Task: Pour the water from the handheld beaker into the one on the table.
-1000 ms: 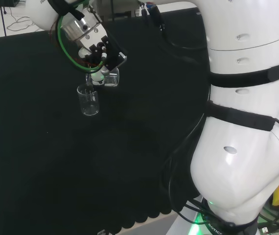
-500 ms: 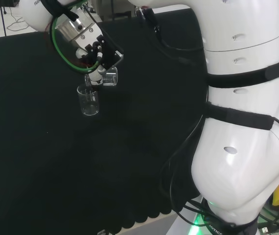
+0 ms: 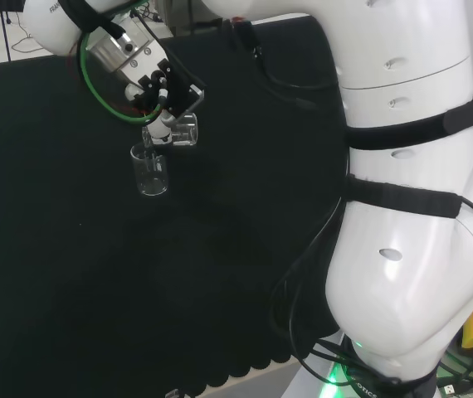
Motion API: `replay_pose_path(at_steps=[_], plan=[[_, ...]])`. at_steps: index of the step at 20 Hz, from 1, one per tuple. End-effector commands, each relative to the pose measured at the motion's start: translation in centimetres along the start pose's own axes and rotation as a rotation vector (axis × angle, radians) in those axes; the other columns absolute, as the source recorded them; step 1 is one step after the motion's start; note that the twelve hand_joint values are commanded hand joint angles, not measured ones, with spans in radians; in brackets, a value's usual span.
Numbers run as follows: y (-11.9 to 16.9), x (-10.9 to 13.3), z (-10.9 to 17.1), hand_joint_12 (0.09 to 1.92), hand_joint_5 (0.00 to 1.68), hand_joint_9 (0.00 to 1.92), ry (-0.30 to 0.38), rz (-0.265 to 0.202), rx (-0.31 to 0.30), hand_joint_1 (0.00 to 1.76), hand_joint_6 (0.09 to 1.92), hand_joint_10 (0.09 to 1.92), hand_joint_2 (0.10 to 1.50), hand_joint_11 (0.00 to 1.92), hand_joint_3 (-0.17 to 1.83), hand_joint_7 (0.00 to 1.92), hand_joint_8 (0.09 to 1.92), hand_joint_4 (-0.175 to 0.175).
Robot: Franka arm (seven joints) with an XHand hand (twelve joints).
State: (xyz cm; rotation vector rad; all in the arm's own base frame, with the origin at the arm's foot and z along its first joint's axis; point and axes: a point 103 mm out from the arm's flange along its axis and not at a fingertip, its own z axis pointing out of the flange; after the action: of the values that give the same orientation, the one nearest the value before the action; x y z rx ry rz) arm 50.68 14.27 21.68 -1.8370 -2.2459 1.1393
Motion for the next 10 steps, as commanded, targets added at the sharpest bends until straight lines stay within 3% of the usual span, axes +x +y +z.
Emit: replay_pose_path(at_steps=[1,10], plan=[[-0.03,0.27,-0.29,0.93,1.07,1.33,-0.038,0.013,0.013,1.41,0.86,0.51,1.08,0.96,-0.17,1.20,0.81,-0.153],[-0.01,0.38,-0.64,0.93,1.07,1.33,-0.073,0.024,0.038,1.41,0.86,0.51,1.08,0.96,-0.17,1.20,0.81,-0.153]])
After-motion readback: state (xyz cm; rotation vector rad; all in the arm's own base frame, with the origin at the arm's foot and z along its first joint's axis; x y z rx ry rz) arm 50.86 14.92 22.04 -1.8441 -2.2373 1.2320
